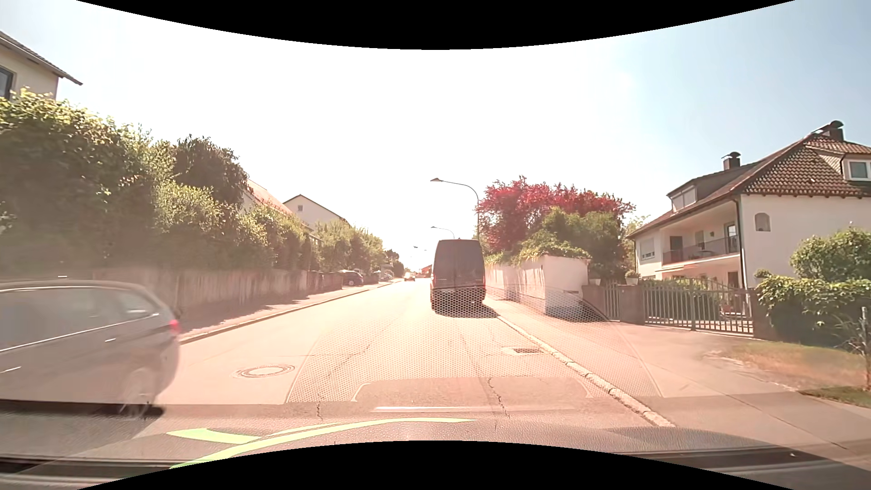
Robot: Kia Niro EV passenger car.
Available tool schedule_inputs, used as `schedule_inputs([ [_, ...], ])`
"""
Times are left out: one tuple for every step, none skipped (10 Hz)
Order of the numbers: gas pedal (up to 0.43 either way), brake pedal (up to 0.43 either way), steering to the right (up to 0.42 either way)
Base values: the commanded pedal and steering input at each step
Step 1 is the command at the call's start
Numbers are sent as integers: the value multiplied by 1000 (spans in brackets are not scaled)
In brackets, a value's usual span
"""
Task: Follow the waypoints while adhering to traffic rules and regulations
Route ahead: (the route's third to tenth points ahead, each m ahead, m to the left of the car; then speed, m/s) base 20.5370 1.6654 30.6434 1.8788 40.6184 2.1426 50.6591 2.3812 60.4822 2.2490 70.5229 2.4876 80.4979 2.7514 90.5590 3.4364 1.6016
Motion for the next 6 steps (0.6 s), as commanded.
schedule_inputs([
  [0, 201, 2],
  [0, 201, 2],
  [0, 195, 2],
  [0, 195, 2],
  [0, 195, 2],
  [0, 195, 2],
])
